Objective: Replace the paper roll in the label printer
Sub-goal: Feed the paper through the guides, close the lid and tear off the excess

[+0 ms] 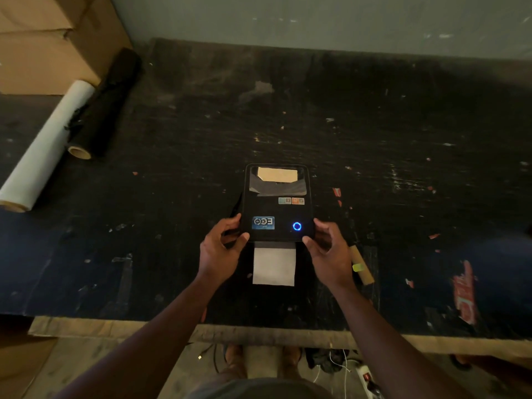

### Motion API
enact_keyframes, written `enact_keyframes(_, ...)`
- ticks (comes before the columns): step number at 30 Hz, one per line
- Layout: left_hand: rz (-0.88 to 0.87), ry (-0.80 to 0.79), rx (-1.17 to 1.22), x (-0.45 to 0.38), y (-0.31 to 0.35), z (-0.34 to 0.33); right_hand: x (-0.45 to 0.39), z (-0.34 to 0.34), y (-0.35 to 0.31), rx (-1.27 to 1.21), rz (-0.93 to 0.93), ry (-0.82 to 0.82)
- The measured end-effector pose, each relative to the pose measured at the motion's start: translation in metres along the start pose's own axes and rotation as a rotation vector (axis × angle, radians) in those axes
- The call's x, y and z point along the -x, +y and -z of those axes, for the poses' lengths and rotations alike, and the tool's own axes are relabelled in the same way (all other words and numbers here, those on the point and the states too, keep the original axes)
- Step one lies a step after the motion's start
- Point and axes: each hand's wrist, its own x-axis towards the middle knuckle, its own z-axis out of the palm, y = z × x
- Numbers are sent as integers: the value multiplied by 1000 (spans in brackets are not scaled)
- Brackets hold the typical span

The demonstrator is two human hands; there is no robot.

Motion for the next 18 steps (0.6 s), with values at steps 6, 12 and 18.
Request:
enact_keyframes(6,-5,-4,-7,-2,-3,0,0,0,0,24,5,7)
enact_keyframes(12,-2,-1,-32,-4,-6,0,0,-1,2,45,-8,16)
enact_keyframes(18,4,-2,-26,-4,-8,-2,0,-1,2,18,-26,2)
